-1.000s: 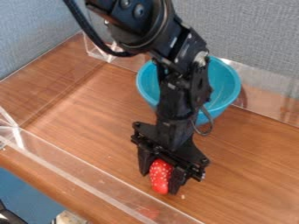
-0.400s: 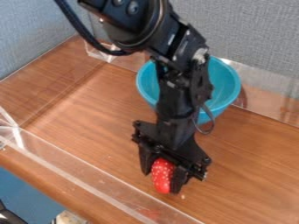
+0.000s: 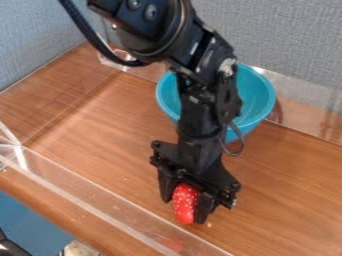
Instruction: Put the strawberry in the blue bowl
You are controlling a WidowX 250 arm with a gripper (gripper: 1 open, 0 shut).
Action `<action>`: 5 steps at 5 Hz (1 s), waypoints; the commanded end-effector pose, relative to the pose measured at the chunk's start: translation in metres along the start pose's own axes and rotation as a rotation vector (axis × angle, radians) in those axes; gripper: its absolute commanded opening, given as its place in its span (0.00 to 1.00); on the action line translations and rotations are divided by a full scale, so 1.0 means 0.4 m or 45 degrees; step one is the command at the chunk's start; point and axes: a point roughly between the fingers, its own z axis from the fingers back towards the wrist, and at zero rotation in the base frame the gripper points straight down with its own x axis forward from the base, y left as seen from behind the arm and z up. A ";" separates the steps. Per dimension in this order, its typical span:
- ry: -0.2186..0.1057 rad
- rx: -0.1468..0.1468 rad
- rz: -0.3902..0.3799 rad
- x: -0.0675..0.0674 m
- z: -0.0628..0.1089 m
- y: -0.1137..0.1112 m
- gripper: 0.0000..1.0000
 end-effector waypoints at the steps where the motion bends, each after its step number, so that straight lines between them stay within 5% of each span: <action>1: -0.076 -0.012 -0.007 0.008 0.036 -0.008 0.00; 3: -0.151 -0.021 0.001 0.023 0.112 0.004 0.00; 5: -0.319 0.030 0.059 0.090 0.329 0.083 0.00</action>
